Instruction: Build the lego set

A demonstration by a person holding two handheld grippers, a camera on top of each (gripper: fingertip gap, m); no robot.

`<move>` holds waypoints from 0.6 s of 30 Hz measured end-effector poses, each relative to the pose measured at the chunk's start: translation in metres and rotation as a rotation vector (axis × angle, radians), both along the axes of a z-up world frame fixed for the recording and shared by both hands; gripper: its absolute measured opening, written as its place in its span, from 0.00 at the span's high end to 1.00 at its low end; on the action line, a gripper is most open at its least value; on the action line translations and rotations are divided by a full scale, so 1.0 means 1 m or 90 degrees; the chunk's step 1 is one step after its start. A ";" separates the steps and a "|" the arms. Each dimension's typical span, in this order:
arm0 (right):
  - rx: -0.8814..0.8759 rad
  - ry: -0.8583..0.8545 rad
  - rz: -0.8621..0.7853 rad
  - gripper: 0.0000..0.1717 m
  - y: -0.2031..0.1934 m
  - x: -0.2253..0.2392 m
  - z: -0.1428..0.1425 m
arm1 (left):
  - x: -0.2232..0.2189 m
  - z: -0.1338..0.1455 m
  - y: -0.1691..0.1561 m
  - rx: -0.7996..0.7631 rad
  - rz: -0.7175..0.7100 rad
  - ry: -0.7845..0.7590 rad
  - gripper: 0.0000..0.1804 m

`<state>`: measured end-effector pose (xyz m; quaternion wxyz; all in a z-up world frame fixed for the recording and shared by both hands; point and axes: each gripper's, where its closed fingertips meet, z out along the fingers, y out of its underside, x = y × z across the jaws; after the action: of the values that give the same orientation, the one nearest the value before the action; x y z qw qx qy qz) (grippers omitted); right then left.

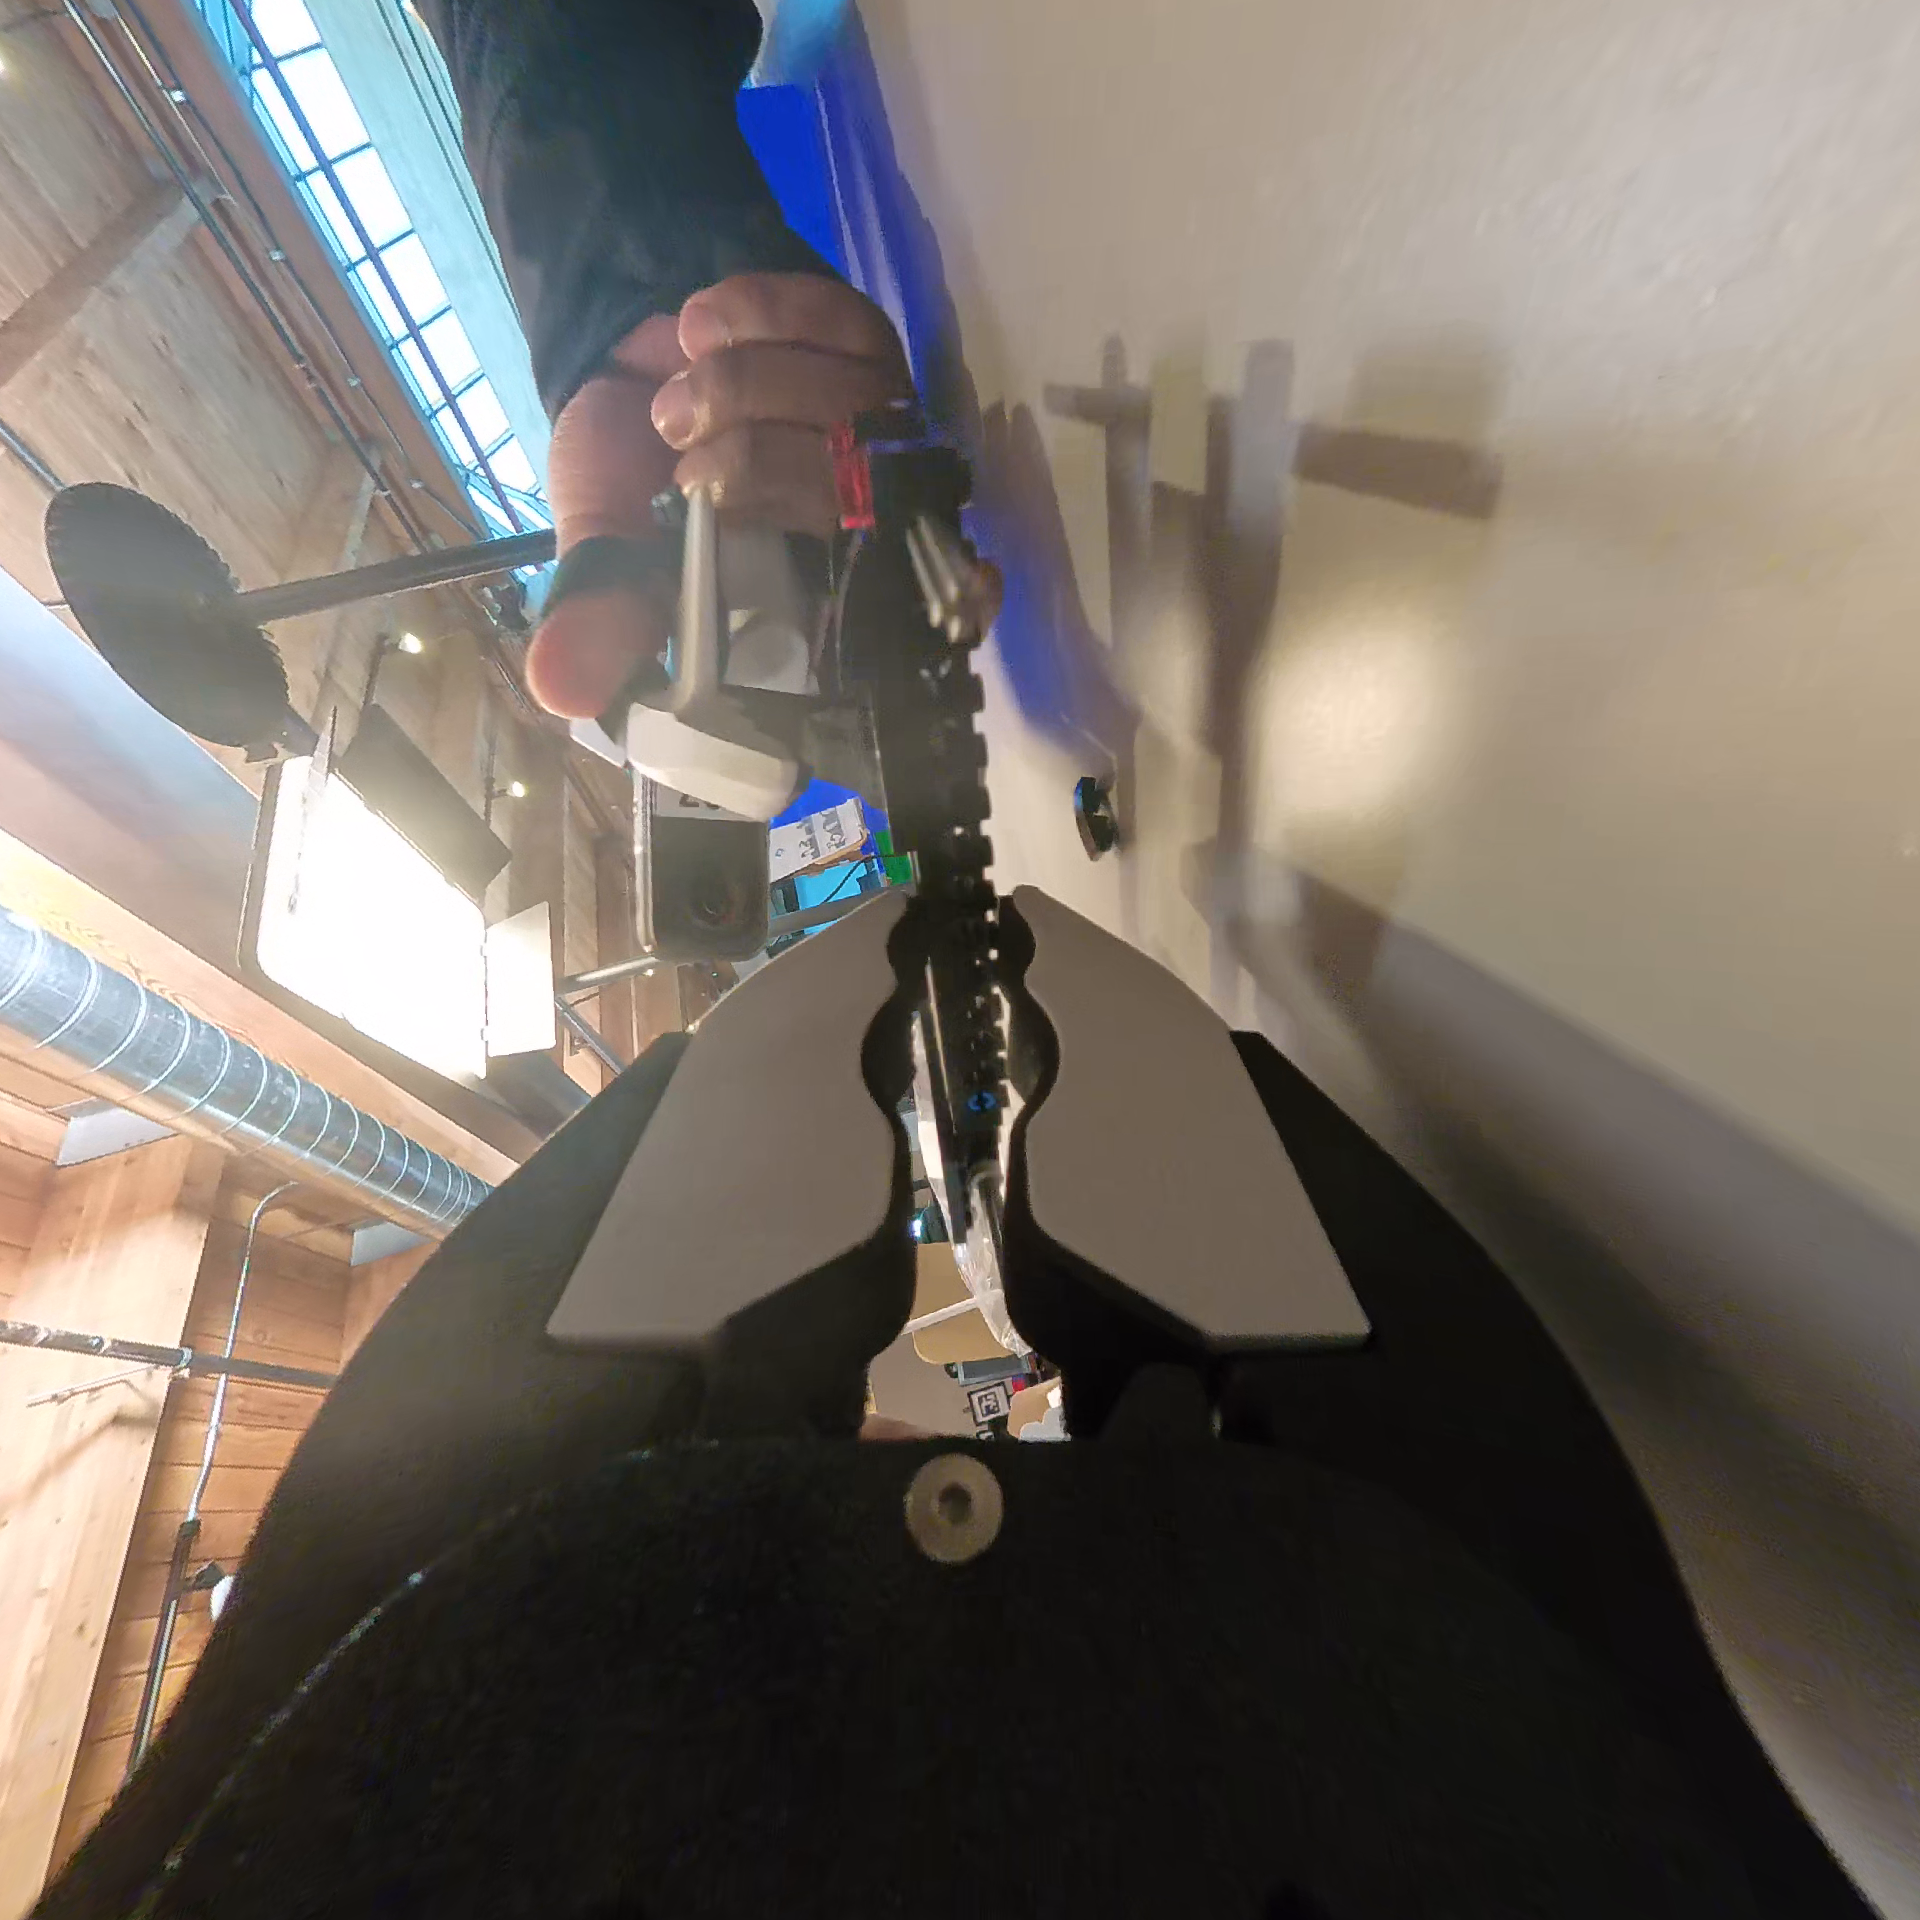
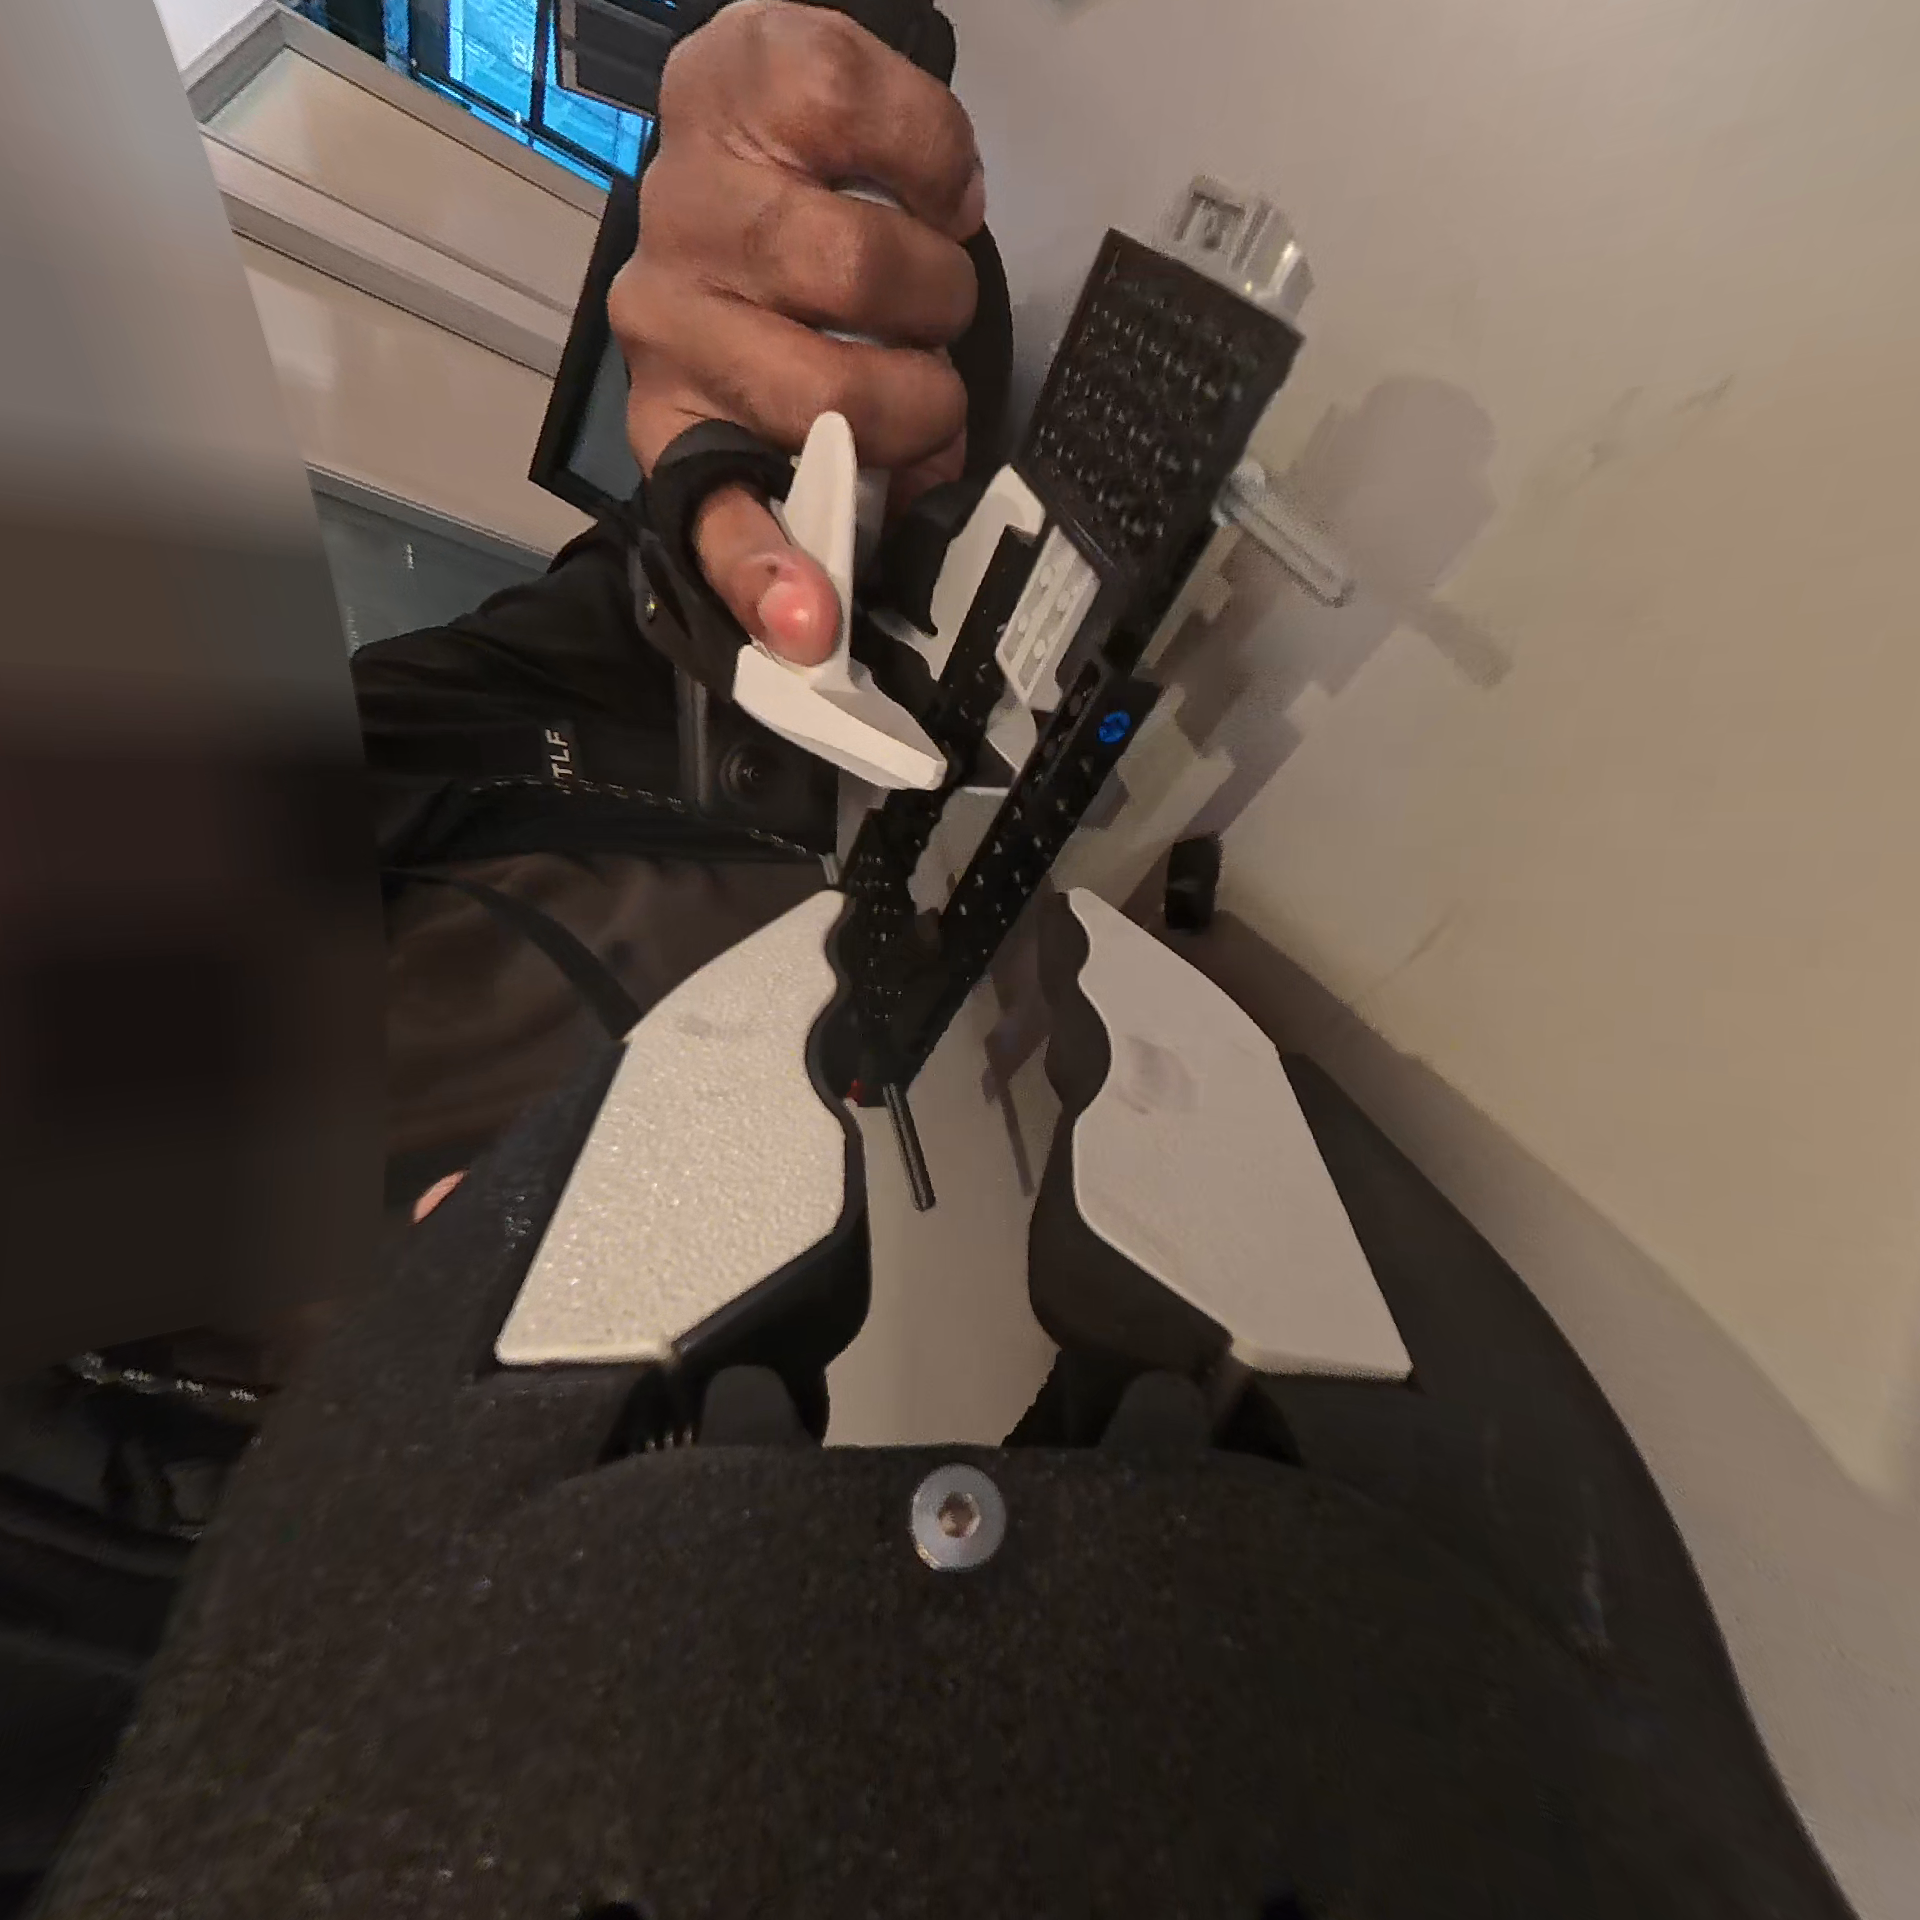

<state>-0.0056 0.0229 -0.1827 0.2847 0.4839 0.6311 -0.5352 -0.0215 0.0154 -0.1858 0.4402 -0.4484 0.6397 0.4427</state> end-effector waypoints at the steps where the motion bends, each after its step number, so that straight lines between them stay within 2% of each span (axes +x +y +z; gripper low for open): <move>1: 0.002 -0.004 0.001 0.82 0.000 0.000 -0.002 | 0.000 0.001 0.000 0.002 0.001 -0.003 0.93; 8: 0.036 -0.012 -0.003 0.83 0.001 0.001 -0.010 | 0.003 -0.004 0.001 -0.003 0.009 -0.019 0.93; 11: 0.041 -0.008 -0.001 0.82 0.000 0.004 -0.010 | 0.002 0.002 0.005 0.036 0.030 -0.019 0.94; 14: 0.021 -0.001 -0.007 0.81 0.001 0.005 -0.004 | -0.001 0.009 0.006 0.074 0.039 -0.012 0.94; 18: -0.010 0.011 -0.034 0.81 0.006 0.000 0.007 | -0.002 0.006 0.006 0.075 0.046 -0.014 0.94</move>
<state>-0.0056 0.0288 -0.1757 0.2684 0.4936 0.6163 -0.5519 -0.0233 0.0215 -0.1795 0.4566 -0.4492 0.5912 0.4901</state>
